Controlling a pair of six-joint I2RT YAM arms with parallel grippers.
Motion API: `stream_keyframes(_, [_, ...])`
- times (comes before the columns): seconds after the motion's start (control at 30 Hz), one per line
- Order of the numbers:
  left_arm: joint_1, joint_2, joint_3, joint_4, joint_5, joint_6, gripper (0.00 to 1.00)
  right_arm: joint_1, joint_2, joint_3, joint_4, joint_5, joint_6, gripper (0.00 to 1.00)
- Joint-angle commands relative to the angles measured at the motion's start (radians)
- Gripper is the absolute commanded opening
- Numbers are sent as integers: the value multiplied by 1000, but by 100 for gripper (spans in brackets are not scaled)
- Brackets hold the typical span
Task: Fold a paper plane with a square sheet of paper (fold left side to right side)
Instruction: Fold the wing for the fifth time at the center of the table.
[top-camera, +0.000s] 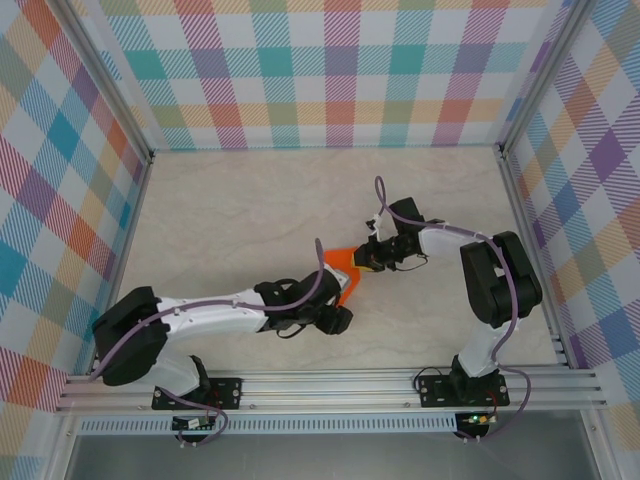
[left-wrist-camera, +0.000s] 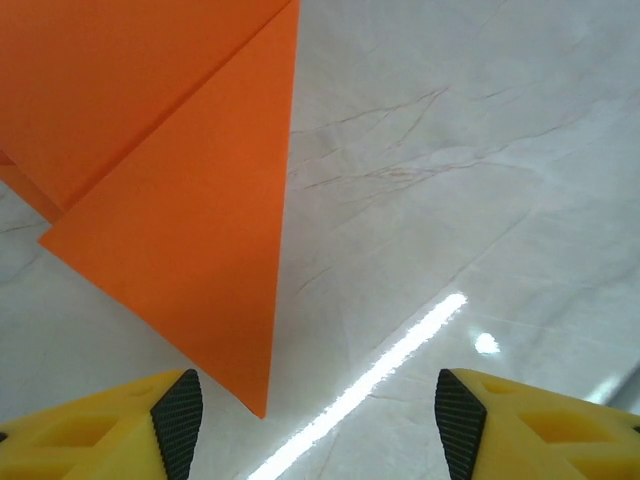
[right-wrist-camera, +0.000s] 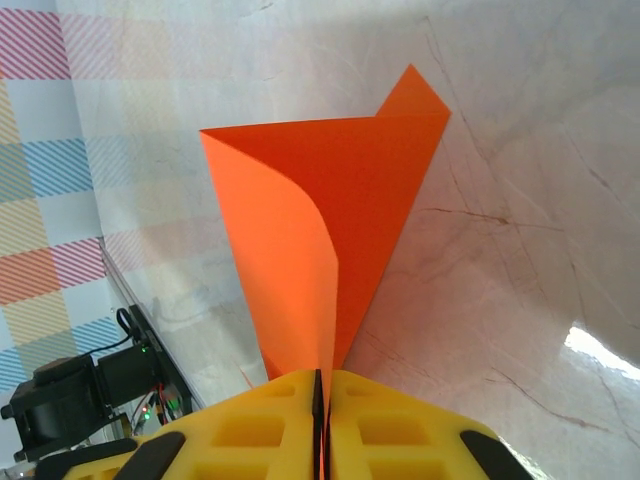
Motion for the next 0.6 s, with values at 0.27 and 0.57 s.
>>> stream_keyframes(0.27, [-84, 233, 220, -196, -317, -63, 68, 19, 0, 27, -60, 19, 20, 10])
stream_keyframes(0.57, [-101, 332, 299, -232, -354, -76, 63, 22, 11, 31, -62, 22, 26, 10])
